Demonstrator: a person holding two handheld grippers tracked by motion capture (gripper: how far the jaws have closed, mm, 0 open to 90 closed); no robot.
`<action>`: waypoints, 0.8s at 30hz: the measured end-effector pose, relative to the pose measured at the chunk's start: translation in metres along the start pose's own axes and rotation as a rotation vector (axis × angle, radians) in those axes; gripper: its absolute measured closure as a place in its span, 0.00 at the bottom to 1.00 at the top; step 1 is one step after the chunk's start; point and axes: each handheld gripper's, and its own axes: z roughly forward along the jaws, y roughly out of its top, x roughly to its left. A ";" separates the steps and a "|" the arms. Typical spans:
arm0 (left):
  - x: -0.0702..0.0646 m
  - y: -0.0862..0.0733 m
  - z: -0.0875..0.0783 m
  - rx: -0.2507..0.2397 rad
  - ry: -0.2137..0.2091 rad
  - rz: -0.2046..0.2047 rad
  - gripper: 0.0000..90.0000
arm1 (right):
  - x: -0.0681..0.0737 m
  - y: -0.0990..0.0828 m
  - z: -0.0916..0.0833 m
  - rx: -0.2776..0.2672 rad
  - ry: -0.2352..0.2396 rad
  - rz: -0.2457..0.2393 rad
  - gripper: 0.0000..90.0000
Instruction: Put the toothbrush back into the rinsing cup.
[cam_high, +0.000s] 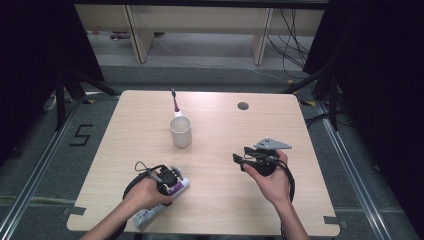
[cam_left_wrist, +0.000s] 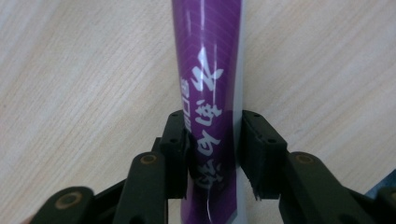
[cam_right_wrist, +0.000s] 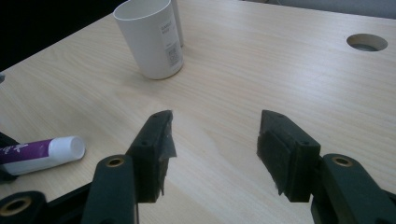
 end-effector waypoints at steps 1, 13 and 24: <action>0.000 0.001 -0.001 0.016 -0.002 0.016 0.72 | 0.000 0.000 0.001 -0.003 0.017 0.009 0.50; 0.002 -0.003 -0.003 -0.021 -0.023 0.106 0.79 | 0.000 0.000 0.001 0.019 0.014 -0.009 0.51; -0.002 -0.004 -0.004 -0.025 -0.017 0.184 0.82 | 0.004 -0.001 0.004 0.025 0.024 -0.016 0.51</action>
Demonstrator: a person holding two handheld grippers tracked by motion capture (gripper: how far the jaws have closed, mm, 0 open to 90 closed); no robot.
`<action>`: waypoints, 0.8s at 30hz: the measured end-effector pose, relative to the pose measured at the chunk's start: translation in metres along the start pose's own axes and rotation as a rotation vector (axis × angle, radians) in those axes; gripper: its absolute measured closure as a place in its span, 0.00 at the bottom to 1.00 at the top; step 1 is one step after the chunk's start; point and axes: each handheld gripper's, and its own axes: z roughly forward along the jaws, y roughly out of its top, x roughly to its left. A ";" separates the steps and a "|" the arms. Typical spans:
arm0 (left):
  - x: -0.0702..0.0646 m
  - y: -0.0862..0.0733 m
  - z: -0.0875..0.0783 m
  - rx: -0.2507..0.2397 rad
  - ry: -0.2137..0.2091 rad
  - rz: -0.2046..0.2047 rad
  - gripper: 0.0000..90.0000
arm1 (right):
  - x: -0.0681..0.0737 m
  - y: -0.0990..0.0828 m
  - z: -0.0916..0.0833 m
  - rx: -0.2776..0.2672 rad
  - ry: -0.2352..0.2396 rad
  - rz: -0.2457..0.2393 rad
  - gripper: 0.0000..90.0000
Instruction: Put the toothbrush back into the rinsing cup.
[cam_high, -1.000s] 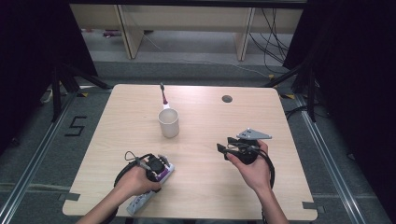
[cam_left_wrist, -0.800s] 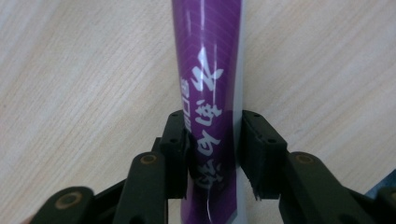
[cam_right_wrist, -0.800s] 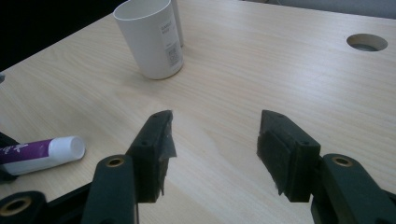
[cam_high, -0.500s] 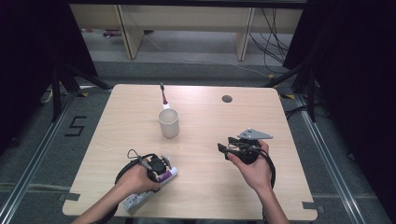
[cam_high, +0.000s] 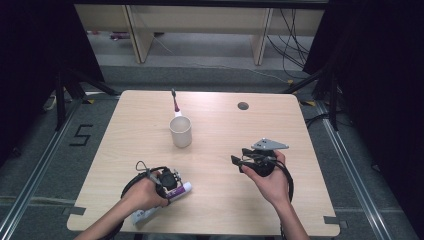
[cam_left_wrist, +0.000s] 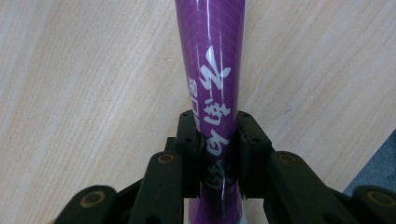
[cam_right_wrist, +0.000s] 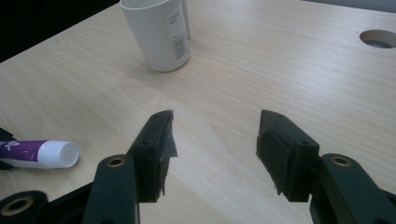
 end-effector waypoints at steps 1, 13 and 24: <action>0.000 0.000 0.000 0.001 -0.001 0.005 0.82 | -0.001 0.000 0.001 0.003 0.017 -0.015 0.51; -0.002 0.003 -0.009 -0.008 -0.022 0.062 0.83 | 0.012 -0.003 0.013 0.095 0.183 -0.223 0.52; -0.013 0.016 -0.021 -0.014 -0.034 0.141 0.83 | 0.044 -0.006 0.030 0.182 0.430 -0.456 0.47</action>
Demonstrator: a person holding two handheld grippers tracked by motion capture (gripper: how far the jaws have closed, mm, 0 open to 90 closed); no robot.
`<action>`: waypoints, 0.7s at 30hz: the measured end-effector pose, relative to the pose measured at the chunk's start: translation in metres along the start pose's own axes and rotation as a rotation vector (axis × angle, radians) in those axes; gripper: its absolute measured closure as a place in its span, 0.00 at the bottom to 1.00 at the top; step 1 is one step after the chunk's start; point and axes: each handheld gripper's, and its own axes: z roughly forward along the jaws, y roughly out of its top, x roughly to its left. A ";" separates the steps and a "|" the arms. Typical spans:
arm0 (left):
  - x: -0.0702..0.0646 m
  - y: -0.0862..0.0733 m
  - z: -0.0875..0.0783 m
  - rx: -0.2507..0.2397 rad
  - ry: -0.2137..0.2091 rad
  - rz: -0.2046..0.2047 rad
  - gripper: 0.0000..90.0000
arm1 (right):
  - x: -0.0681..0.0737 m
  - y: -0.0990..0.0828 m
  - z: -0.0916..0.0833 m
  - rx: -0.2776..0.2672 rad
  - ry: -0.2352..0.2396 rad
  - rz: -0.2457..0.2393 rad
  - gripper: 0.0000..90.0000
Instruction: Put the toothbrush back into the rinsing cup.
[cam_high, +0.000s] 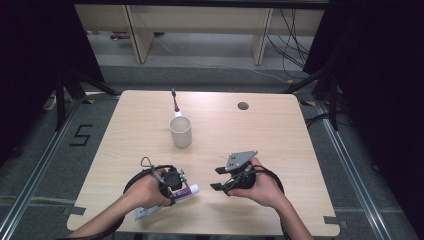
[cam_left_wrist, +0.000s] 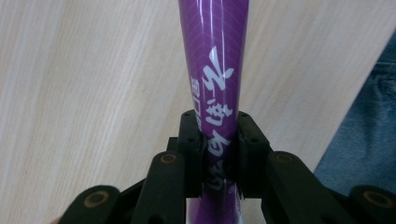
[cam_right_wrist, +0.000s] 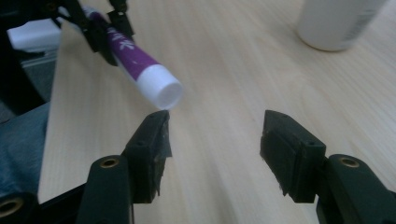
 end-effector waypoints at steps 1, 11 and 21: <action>-0.001 0.002 -0.001 -0.002 0.005 0.019 0.84 | 0.001 0.002 0.002 0.007 0.009 -0.025 0.47; -0.011 0.018 -0.006 -0.012 0.003 0.084 0.84 | 0.018 0.015 0.016 0.082 0.136 -0.088 0.46; -0.016 0.026 -0.009 -0.021 -0.004 0.117 0.84 | 0.020 0.015 0.029 0.099 0.192 -0.147 0.50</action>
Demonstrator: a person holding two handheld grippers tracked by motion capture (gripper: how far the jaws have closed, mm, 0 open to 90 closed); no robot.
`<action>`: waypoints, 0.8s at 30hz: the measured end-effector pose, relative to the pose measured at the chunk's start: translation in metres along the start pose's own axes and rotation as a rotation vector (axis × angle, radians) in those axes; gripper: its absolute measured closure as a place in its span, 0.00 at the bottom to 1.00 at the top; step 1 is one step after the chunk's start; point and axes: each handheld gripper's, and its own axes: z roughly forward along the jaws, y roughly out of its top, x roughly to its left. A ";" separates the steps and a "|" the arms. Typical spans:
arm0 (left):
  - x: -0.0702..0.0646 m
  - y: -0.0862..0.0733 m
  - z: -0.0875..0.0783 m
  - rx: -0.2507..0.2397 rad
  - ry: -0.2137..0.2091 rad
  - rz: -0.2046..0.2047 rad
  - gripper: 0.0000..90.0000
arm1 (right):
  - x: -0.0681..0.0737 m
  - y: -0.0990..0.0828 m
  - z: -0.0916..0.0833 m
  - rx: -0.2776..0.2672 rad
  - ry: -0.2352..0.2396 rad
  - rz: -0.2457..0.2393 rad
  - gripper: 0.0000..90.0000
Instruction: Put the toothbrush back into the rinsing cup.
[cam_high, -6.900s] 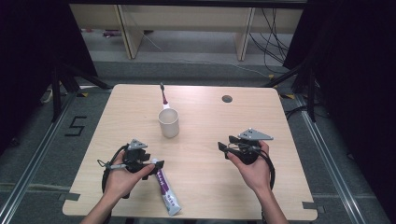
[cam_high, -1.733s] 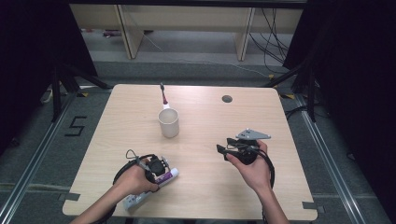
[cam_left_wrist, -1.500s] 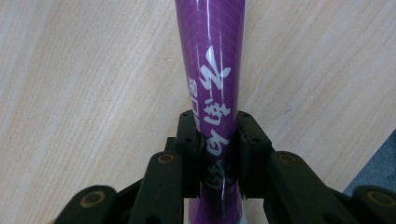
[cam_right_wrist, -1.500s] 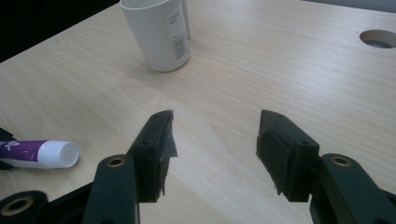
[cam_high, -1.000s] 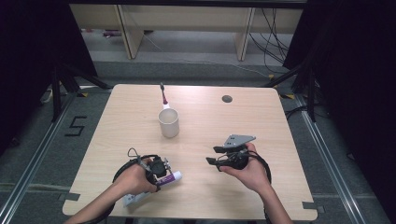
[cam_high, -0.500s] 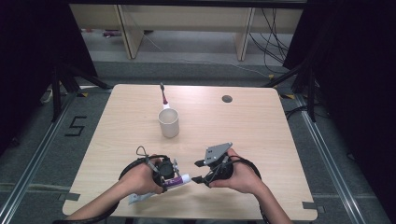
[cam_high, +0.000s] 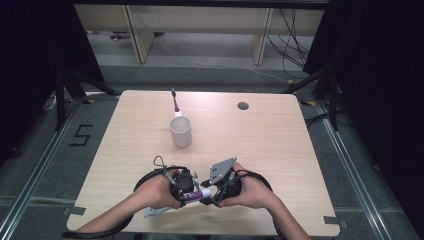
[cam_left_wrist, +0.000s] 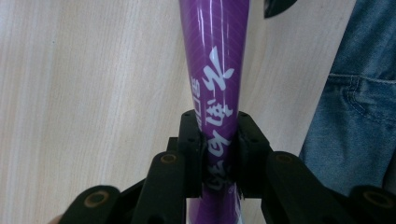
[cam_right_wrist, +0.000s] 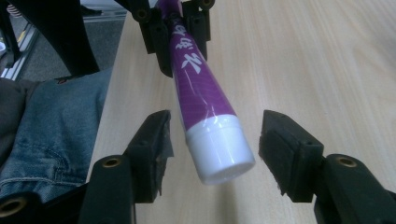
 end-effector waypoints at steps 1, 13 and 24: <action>-0.001 0.000 0.000 0.002 -0.005 -0.007 0.84 | 0.003 0.000 -0.001 0.016 -0.001 0.040 0.50; 0.000 0.005 -0.002 0.005 0.006 0.015 0.84 | -0.001 0.000 0.005 0.001 0.027 0.002 0.58; -0.001 0.006 -0.004 0.020 0.001 0.025 0.84 | 0.000 -0.001 0.005 -0.002 0.031 0.001 0.60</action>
